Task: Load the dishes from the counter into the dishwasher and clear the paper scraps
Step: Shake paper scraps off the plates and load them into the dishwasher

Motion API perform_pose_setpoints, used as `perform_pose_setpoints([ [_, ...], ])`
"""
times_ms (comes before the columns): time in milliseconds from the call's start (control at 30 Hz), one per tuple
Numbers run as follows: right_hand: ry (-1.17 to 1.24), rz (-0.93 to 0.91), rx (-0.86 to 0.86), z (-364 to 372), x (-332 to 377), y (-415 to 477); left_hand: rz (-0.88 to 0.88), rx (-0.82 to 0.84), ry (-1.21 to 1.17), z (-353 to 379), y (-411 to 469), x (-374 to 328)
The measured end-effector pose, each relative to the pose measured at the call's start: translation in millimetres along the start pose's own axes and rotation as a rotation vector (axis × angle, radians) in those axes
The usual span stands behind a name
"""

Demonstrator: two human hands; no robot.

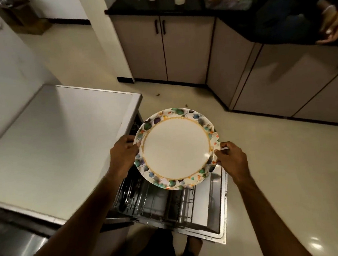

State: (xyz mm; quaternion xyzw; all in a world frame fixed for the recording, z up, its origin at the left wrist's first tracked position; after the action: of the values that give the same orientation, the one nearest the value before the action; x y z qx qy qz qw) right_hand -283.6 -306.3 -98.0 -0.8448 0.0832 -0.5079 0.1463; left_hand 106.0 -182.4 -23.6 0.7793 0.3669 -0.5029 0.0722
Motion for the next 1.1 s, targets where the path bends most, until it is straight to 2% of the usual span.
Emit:
perform_pose_setpoints([
  [267, -0.339, 0.02, -0.061, 30, -25, 71, -0.045, 0.04, 0.028, 78, 99, 42],
  [567, -0.28, 0.073, -0.203, 93, -100, 150, 0.028, 0.102, 0.058, 176, 205, 131],
  [700, -0.298, 0.074, -0.241, 116, -129, 179, 0.092, 0.072, 0.096, 205, 246, 164],
  [933, -0.376, 0.014, -0.261, 143, -162, 221, 0.304, 0.01, 0.281, 234, 285, 188],
  [1100, -0.44, -0.026, -0.272, 159, -176, 237, 0.337, -0.001, 0.34, 251, 296, 193],
])
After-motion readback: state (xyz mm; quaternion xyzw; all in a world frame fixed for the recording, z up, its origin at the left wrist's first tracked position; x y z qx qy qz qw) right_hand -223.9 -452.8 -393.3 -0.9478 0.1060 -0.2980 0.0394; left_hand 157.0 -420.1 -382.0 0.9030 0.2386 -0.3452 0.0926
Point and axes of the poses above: each hand's wrist, its own y-axis towards the middle knuckle, its own z-axis out of the palm, x = y × z, the point moved 10 cm from there along y, towards the middle knuckle
